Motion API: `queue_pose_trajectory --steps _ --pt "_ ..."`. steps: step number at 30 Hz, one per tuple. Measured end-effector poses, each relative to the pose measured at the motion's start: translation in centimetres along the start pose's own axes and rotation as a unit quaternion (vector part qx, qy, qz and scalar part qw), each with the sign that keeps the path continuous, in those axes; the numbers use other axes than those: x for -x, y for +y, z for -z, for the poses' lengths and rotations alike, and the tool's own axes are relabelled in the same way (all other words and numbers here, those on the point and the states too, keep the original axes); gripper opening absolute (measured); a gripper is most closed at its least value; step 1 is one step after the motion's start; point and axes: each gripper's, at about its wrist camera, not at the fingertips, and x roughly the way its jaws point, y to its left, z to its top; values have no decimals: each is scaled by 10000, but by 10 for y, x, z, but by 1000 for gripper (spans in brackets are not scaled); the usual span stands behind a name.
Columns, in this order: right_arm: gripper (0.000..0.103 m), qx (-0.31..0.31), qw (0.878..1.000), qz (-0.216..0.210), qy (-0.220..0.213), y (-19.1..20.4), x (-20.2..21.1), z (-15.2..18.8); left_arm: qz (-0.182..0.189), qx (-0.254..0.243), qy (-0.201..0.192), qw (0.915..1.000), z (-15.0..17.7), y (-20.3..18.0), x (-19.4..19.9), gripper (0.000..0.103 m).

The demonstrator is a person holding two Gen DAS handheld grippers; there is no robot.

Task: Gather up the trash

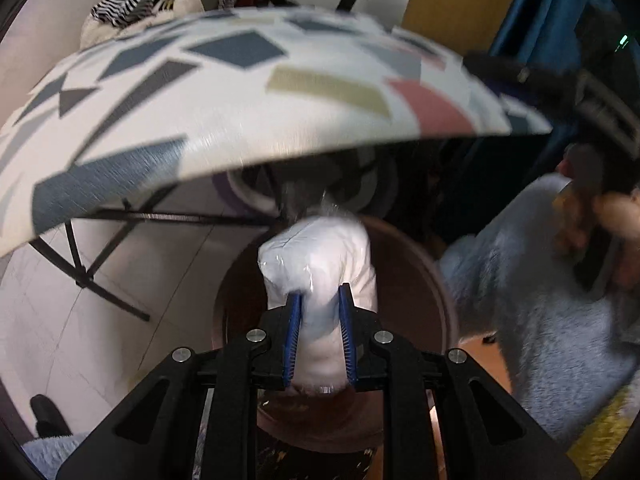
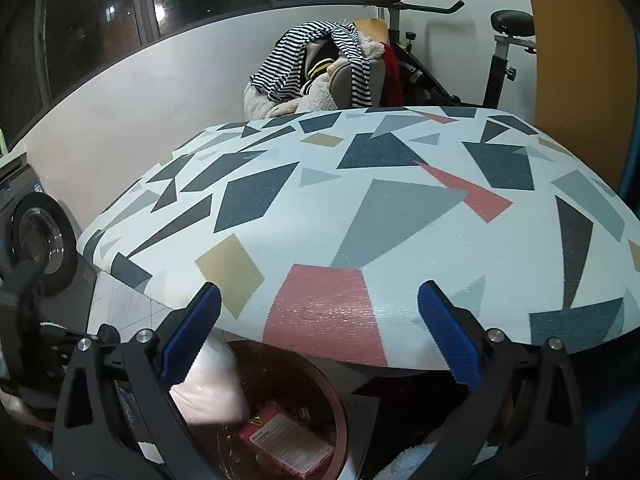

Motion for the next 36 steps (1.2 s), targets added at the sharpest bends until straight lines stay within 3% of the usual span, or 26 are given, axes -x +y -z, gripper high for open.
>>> queue_pose_trajectory --steps 3,5,6,8,10,19,29,33,36 --pt "97 89 10000 -17 15 5 -2 1 -57 39 56 10000 -1 1 -6 25" --pt "97 157 9999 5 47 7 -4 2 -126 109 -53 9998 -1 2 -1 53" --pt "97 169 9998 12 52 10 -5 3 -181 188 -169 9995 -2 5 3 72" --pt "97 189 9998 38 73 10 -5 3 -195 325 -329 9987 -4 9 10 75" --pt "97 175 9998 48 75 10 -5 4 -316 494 -453 9973 -6 16 16 85" --pt "97 53 9999 75 78 7 -4 5 -792 1145 -821 9869 -6 42 40 94" --pt "97 129 9998 90 93 9 -3 5 -1118 1476 -1011 9775 -6 55 55 97" --pt "97 102 9998 81 119 9 -4 5 -1260 1487 -1110 9745 -12 57 63 97" --pt "97 29 9998 62 190 8 -4 2 -1500 1169 -1377 9720 -27 49 80 97"
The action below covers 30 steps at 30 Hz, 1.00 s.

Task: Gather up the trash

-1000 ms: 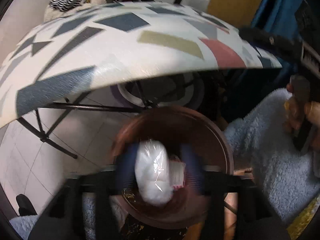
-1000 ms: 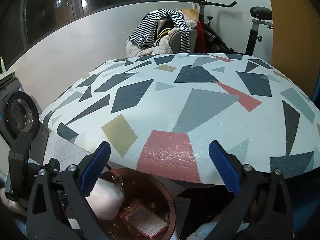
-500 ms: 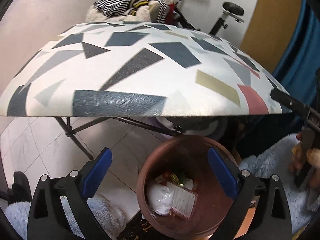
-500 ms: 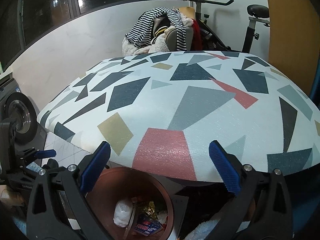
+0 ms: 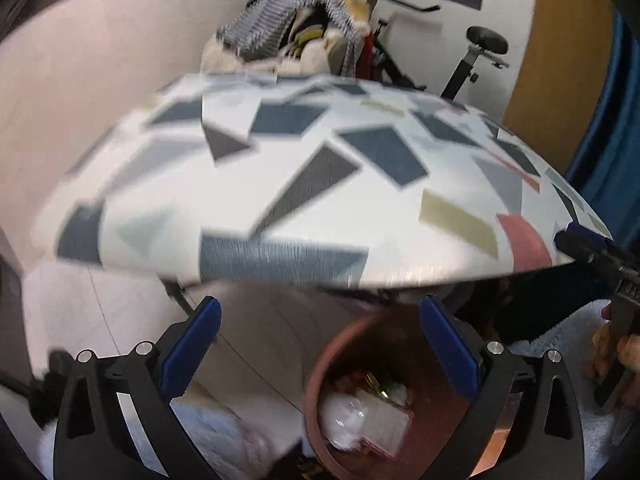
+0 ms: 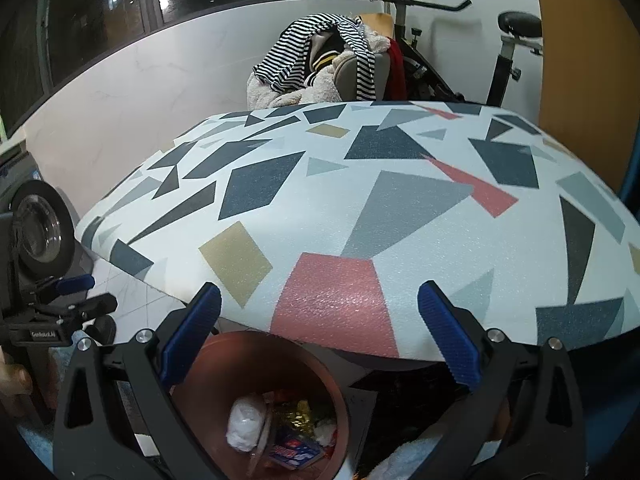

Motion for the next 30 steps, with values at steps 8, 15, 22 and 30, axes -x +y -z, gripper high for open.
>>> queue_pose_trajectory --steps 8,15,22,30 --pt "97 149 9990 130 -389 10 27 -40 -31 -354 -807 9961 -63 -18 49 97" --pt "97 422 9950 307 -857 22 69 -97 -448 -577 -1684 9830 -119 -35 103 97" --pt "97 383 9929 399 -1055 27 97 -135 -296 -544 -1767 9823 -150 -36 129 97" --pt "97 446 9915 417 -1147 34 119 -153 -191 -461 -1710 9840 -160 -37 140 97"
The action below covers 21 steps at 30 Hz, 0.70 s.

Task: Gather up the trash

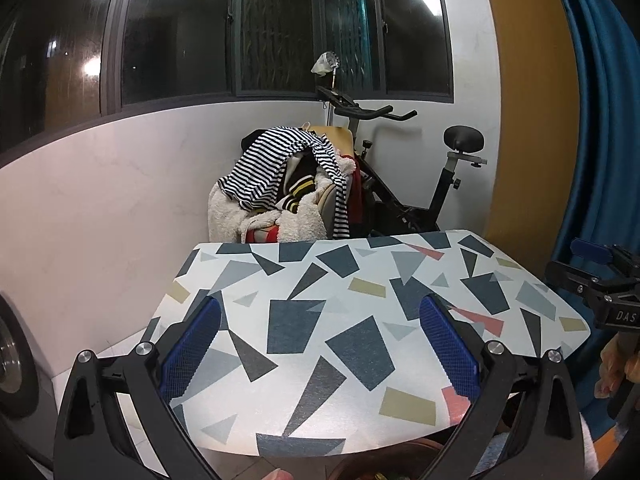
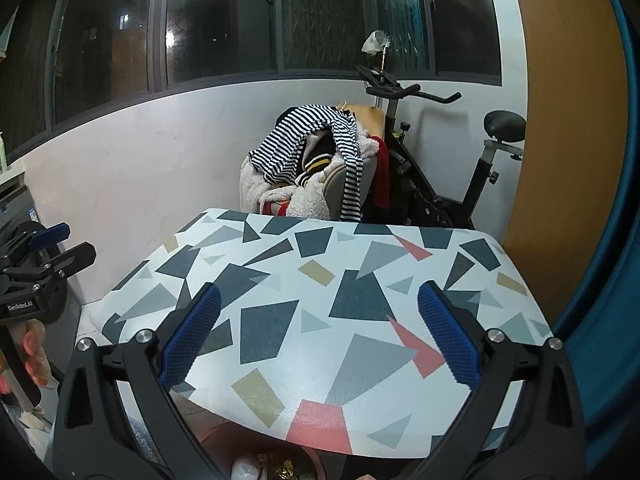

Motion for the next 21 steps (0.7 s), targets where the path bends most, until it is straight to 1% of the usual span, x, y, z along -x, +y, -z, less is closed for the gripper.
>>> queue_pose_trajectory --steps 21 --pt "97 11 10000 19 14 2 9 -9 9 -142 -11 9999 -1 -6 7 97"
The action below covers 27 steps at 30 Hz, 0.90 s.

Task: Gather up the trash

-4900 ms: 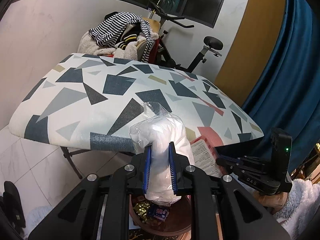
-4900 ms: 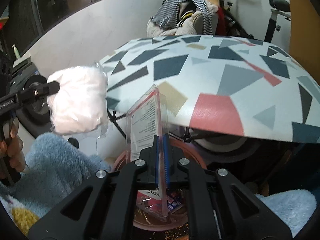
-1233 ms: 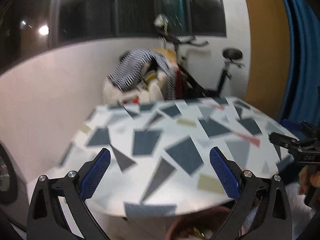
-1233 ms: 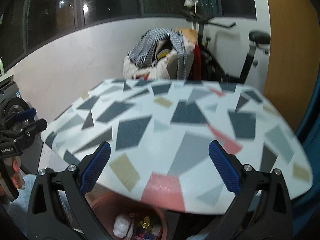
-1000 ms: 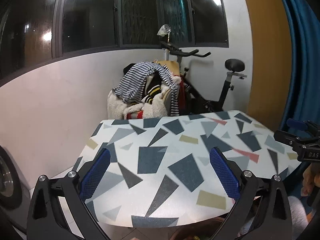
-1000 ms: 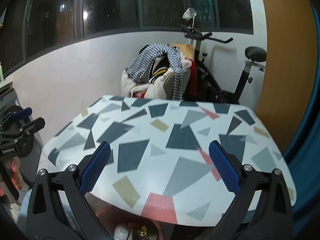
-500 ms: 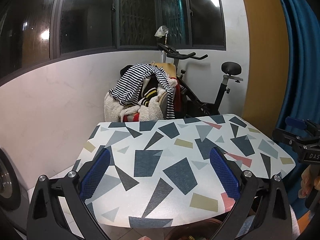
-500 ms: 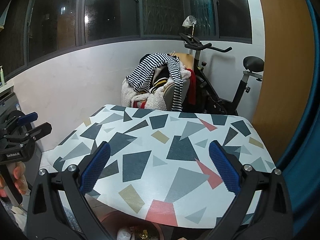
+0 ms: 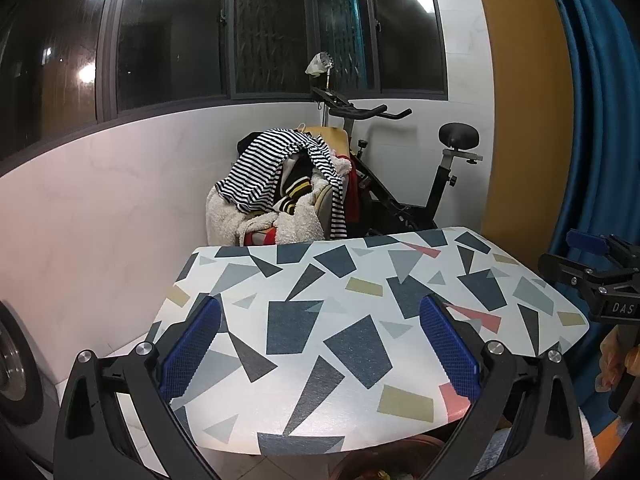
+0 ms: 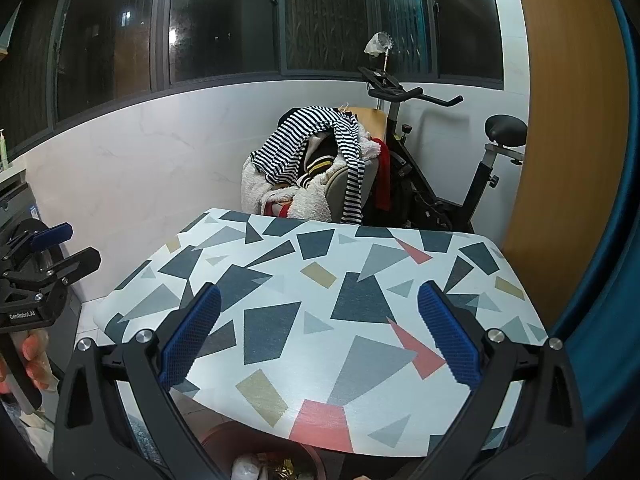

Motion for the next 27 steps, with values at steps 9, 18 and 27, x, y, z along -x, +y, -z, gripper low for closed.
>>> queue_pose_trajectory --steps 9,18,27 --pt "97 2 10000 13 0 -2 1 -1 -7 -23 -5 10000 0 -1 1 97" --pt "97 16 10000 20 8 -2 1 -1 -16 -35 11 10000 0 -2 0 97" --pt "97 17 10000 39 16 -8 4 0 -48 -78 -1 10000 0 -2 1 97"
